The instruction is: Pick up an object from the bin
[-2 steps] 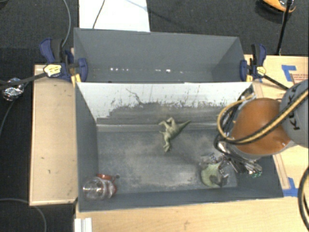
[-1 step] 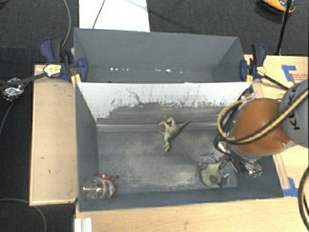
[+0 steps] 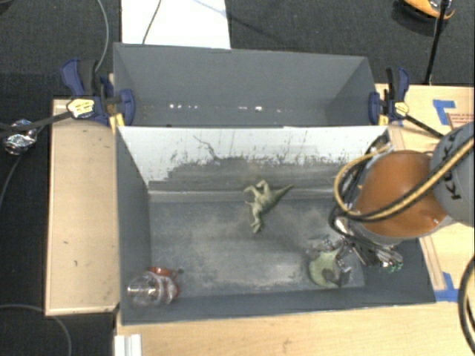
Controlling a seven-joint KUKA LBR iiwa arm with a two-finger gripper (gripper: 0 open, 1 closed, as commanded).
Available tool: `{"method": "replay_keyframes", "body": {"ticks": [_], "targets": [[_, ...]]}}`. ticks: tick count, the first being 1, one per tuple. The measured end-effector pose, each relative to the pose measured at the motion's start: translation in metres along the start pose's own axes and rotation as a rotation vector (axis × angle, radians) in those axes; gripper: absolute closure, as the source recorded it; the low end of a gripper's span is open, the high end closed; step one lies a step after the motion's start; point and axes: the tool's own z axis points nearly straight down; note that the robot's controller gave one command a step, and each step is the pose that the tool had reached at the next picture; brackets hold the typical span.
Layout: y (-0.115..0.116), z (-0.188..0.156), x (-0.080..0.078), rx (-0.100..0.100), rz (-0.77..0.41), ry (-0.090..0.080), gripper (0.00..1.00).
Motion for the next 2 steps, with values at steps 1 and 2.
{"method": "replay_keyframes", "body": {"ticks": [1, 2], "targets": [[-0.0001, -0.0001, 0.0, 0.0, 0.0, 0.0, 1.0], [-0.0001, -0.0001, -0.0001, 0.0, -0.001, 0.0, 1.0]]}}
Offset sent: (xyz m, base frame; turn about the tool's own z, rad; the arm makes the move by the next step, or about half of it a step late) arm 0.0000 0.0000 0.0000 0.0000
